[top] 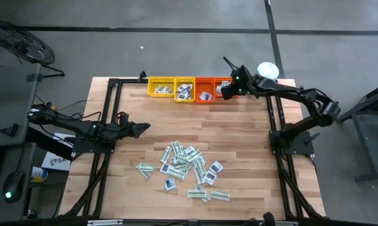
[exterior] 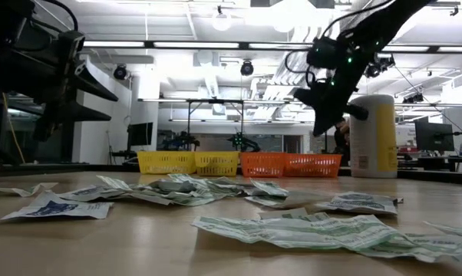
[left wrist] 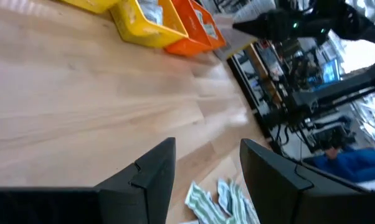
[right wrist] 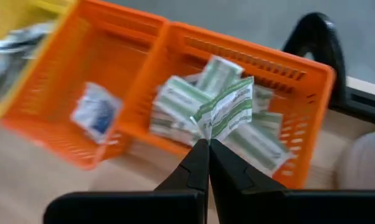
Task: Pick & Place First Aid Supplies
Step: Put the green pad into the right orange bin
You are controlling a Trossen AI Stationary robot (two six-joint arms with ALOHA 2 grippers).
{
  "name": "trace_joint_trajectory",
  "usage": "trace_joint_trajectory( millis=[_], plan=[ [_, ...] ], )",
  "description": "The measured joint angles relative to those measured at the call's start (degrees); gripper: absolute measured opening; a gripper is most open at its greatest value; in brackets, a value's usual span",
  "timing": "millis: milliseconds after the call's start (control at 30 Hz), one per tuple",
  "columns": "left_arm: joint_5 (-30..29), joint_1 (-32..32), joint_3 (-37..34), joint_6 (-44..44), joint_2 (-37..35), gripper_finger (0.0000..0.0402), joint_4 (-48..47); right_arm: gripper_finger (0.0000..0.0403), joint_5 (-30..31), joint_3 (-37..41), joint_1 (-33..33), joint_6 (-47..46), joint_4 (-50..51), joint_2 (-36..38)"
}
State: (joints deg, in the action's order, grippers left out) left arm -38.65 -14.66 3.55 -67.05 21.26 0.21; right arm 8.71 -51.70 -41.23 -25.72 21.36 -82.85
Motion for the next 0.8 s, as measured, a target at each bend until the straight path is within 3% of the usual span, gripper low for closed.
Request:
trace_joint_trajectory(
  millis=[433,667,800],
  plan=[
    [-2.45,0.0,0.0,-1.11,0.0,0.0179,-0.36,0.0006,-0.2,0.02,-1.53,5.82,-3.83,-8.13],
    [-3.21,0.0,0.0,-0.79,0.0,0.0179,-0.37,0.0083,-0.79,0.01,-1.94,8.11,-6.88,-7.91],
    [-3.95,0.0,0.0,-0.63,0.0,0.0179,-0.39,0.0135,-4.75,0.0,-2.81,7.74,-7.88,-7.91]
  ],
)
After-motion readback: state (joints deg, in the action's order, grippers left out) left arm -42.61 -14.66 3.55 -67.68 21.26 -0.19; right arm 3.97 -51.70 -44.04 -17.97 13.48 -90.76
